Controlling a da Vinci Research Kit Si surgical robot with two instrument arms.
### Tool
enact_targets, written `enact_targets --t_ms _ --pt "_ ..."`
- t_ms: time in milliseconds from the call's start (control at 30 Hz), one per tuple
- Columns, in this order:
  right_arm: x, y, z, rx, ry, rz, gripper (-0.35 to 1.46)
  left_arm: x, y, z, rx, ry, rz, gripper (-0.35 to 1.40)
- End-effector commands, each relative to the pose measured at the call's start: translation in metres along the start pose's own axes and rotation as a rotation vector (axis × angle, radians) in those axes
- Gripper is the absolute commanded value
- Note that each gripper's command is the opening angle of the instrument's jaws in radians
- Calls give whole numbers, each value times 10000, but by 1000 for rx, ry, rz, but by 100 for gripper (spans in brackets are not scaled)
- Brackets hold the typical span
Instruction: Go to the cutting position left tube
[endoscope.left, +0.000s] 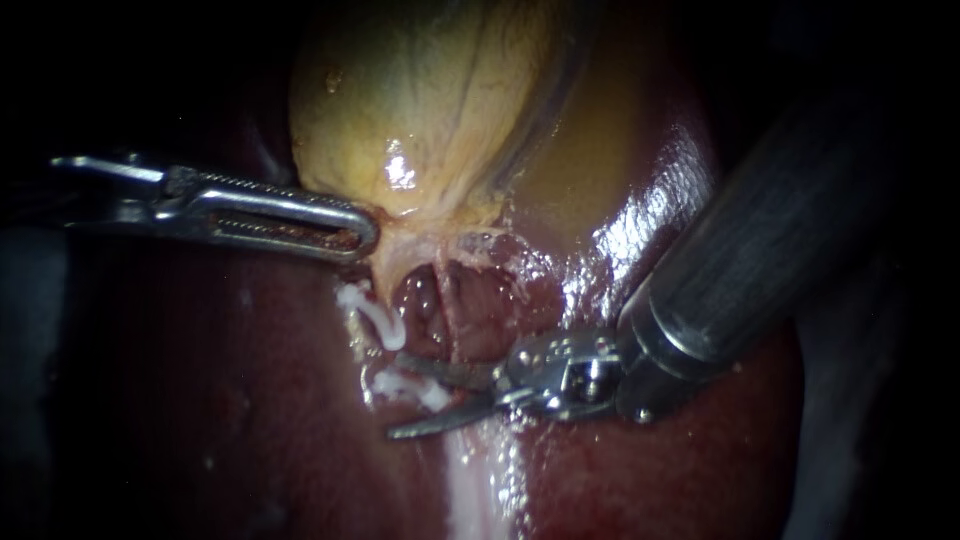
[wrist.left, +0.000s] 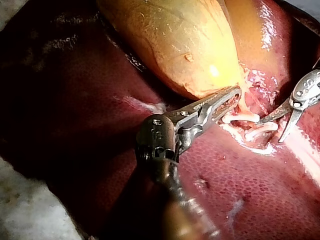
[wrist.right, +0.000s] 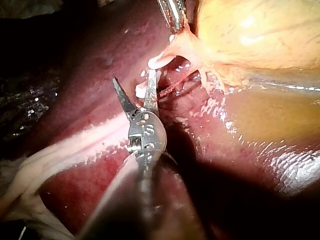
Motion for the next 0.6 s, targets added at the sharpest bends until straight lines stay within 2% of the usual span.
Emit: enact_targets --t_ms 33,600 --pt "0 0 0 0 0 0 143 0 0 0 0 0 0 -35" --pt "-1 3 -2 0 0 1 143 0 1 0 0 0 0 -35"
